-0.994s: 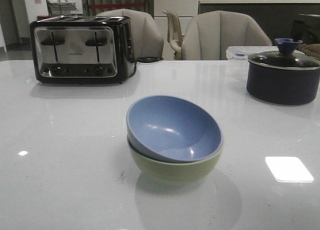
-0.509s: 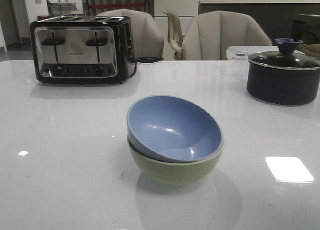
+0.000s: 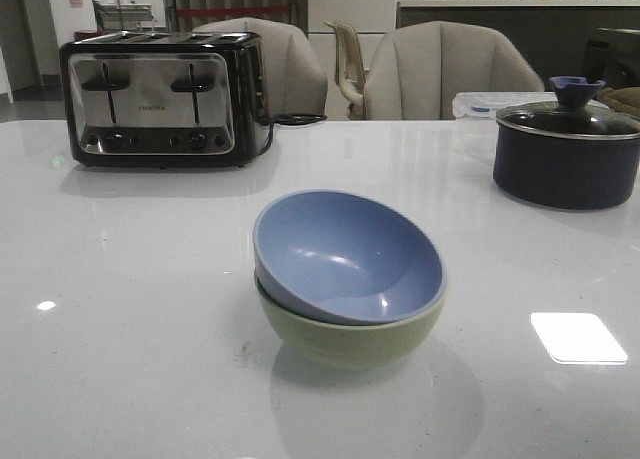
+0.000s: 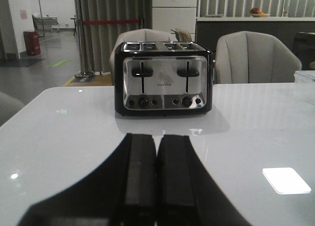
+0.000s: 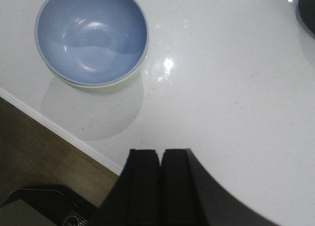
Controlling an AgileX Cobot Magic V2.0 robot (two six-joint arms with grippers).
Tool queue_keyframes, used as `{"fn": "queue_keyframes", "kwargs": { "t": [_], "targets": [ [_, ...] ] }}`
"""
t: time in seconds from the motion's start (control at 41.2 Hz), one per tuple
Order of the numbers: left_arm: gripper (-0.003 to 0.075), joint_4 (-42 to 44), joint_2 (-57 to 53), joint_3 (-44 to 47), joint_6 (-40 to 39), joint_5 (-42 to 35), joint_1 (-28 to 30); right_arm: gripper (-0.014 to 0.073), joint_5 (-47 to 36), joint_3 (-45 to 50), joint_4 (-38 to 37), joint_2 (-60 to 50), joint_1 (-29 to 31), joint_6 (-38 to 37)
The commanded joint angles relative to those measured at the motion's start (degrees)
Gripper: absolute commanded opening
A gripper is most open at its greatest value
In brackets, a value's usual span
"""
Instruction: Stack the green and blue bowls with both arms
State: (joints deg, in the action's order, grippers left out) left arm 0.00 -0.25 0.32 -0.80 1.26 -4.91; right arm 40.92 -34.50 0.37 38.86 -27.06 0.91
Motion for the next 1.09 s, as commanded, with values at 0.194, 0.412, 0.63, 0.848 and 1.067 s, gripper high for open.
{"fn": "queue_keyframes", "kwargs": {
  "t": [0.194,0.412,0.63,0.848,1.067],
  "targets": [
    [0.0101,-0.7,-1.3,1.1,-0.5,-5.9,0.3,0.0034,-3.7,-1.4,-0.4,-0.2,-0.1,0.5],
    [0.0101,-0.7,-1.3,1.1,-0.5,-5.9,0.3,0.0034,-3.7,-1.4,-0.4,-0.2,-0.1,0.5],
    [0.0101,-0.7,-1.3,1.1,-0.5,-5.9,0.3,0.0034,-3.7,-1.4,-0.4,-0.2,-0.1,0.5],
    [0.0101,-0.7,-1.3,1.1,-0.5,-5.9,0.3,0.0034,-3.7,-1.4,-0.4,-0.2,-0.1,0.5],
    [0.0101,-0.7,-1.2,1.1,-0.5,-5.9,0.3,0.0034,-3.4,-1.1,-0.9,-3.5,2.5,0.6]
  ]
}}
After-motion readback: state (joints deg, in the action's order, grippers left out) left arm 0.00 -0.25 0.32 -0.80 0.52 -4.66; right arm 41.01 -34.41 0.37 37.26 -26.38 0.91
